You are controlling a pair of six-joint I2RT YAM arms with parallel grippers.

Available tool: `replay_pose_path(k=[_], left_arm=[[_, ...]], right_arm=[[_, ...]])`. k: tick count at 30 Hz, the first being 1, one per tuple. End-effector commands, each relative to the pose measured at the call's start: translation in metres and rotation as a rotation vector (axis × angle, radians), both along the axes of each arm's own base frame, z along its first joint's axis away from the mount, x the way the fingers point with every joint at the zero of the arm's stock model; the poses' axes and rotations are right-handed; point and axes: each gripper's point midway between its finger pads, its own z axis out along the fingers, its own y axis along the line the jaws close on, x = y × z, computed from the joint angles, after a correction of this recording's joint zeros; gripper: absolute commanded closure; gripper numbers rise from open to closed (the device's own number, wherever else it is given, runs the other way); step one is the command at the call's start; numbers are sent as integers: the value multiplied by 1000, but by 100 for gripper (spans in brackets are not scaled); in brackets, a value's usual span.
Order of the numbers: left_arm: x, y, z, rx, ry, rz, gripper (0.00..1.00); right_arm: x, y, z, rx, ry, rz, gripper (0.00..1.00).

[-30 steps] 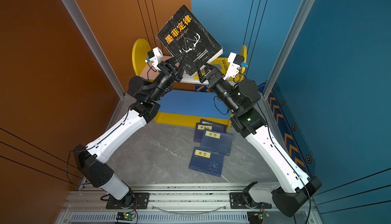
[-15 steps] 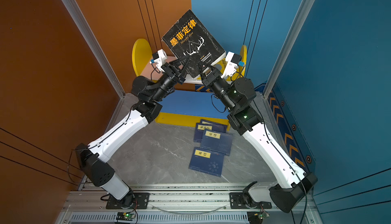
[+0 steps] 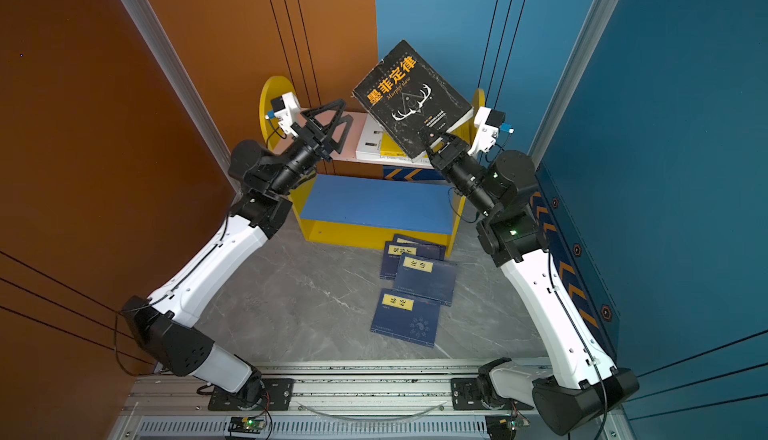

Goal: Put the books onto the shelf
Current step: 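Lower the black book onto the yellow book while the right gripper withdraws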

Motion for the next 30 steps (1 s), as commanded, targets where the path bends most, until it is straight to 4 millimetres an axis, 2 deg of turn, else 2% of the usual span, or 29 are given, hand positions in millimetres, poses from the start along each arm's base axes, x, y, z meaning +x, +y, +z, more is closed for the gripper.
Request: replay_pose_path(k=[1, 5, 10, 15, 19, 23, 26, 30], left_arm=[[-31, 4, 8, 186, -56, -17, 22], [-34, 4, 0, 299, -41, -44, 20], [-31, 8, -11, 364, -14, -25, 20], [-28, 8, -19, 410, -1, -7, 22], [-30, 0, -19, 411, -14, -53, 26], [-35, -8, -7, 354, -52, -121, 30], [-34, -11, -2, 329, -63, -147, 38], [-32, -14, 2, 315, -64, -162, 60]], right_arm=[[-44, 1, 21, -6, -66, 155, 94], [-56, -6, 21, -13, -60, 221, 94], [-63, -3, 20, -23, -52, 291, 94], [-70, 2, 28, -11, -76, 349, 93], [-72, 5, 33, -2, -83, 384, 93], [-67, 8, 31, -1, -61, 410, 93], [-63, 11, 30, -8, -48, 423, 93], [-58, 12, 28, -21, -35, 428, 93]])
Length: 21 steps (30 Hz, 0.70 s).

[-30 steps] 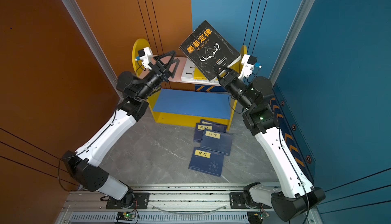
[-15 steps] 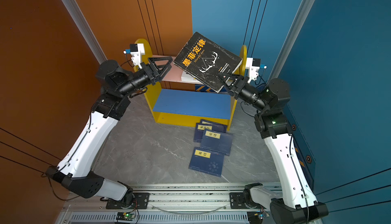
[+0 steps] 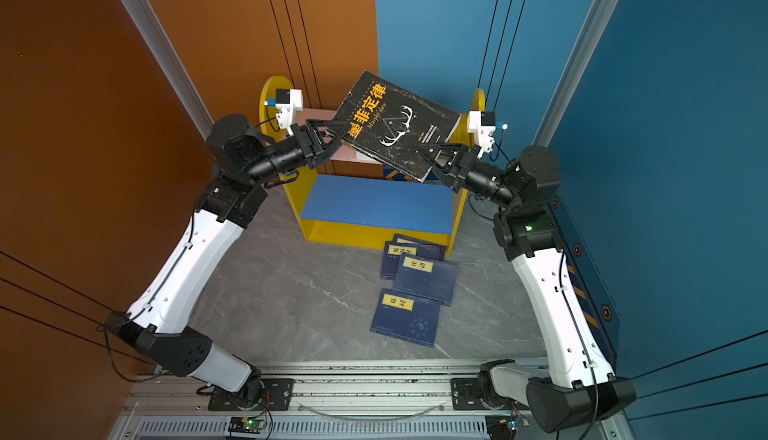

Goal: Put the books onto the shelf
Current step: 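Lower the black book onto the yellow book while the right gripper withdraws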

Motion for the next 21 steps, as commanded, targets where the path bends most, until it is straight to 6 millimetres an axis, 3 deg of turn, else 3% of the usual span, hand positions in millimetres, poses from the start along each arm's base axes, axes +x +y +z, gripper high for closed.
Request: replay_pose_path(k=[1, 6, 8, 11, 12, 14, 17, 18, 21], left_arm=[[-14, -1, 28, -49, -74, -50, 65], [-9, -1, 31, -76, -70, -48, 93], [-7, -1, 34, -99, -74, -39, 99], [-2, -1, 40, -141, -76, -19, 100], [1, -1, 42, -157, -75, -6, 100], [5, 0, 48, -188, -80, 27, 100], [12, 5, 54, -222, -83, 98, 100], [15, 6, 55, -232, -77, 122, 100], [23, 5, 50, -250, -46, 191, 100]], right_arm=[[-22, -3, 35, 6, -140, 14, 93], [-10, -7, 37, 2, -138, -27, 93], [-5, -11, 39, -11, -147, -68, 90], [4, -20, 45, -23, -170, -152, 85], [7, -24, 47, -20, -177, -179, 80], [13, -33, 51, -19, -181, -240, 56], [20, -52, 52, -64, -182, -365, 30], [26, -62, 43, -99, -158, -423, 24], [18, -92, 54, -176, -199, -609, 13]])
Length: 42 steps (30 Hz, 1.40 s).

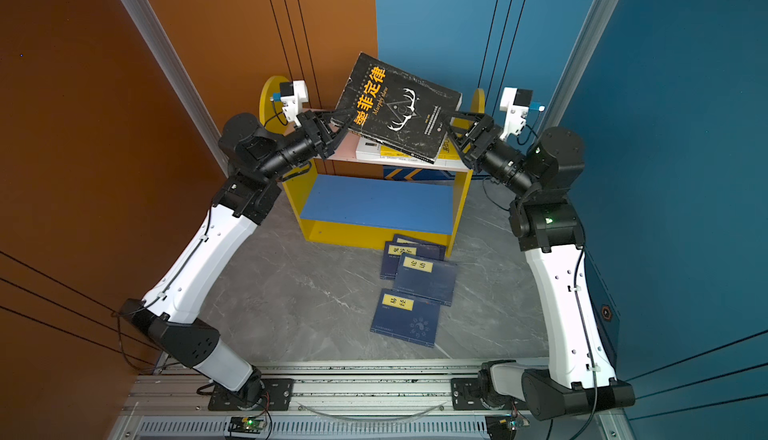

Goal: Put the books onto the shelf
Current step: 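Lower the black book onto the yellow book while the right gripper withdraws, then push the black book flat on the stack with both grippers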

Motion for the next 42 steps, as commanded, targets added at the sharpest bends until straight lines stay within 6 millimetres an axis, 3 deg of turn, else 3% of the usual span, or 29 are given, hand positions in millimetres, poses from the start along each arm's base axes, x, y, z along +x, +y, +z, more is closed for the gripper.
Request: replay_pose_path(k=[1, 4, 9, 14, 30, 42], left_arm=[[9, 15, 23, -83, -41, 150, 100], [19, 10, 12, -73, 10, 219, 100], [31, -5, 1, -37, 70, 263, 100], [40, -26, -14, 4, 118, 276, 100], [47, -74, -41, 27, 202, 293, 100], [48, -79, -46, 14, 210, 340, 100]], right_arm=[[-14, -42, 14, -122, -73, -275, 10], [-20, -66, 10, -193, -69, -427, 1], [-20, -86, -2, -268, -36, -549, 0], [-4, -98, -23, -336, 23, -623, 0], [49, -86, -74, -478, 123, -620, 0], [60, -81, -92, -521, 160, -595, 0]])
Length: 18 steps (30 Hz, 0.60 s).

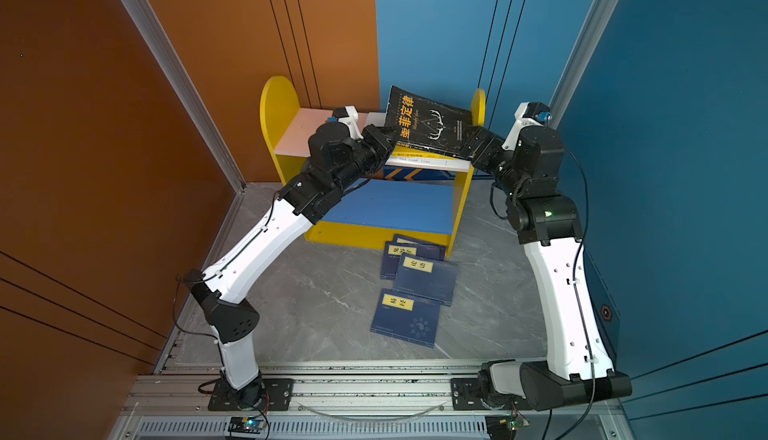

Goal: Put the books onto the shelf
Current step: 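Push the black book flat on the stack with both grippers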

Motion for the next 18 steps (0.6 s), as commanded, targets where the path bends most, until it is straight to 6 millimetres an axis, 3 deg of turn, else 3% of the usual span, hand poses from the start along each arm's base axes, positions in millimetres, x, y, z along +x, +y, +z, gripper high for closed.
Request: replay_pose_path(k=[1, 11, 18], left_arm=[[-4, 9, 30, -57, -74, 50, 100], [-4, 5, 29, -58, -64, 60, 100], [3, 14, 28, -57, -60, 80, 100]], right_arm=[[3, 1, -11, -32, 33, -1, 0], [10, 4, -20, -23, 53, 11, 0], [16, 7, -29, -14, 76, 25, 0]])
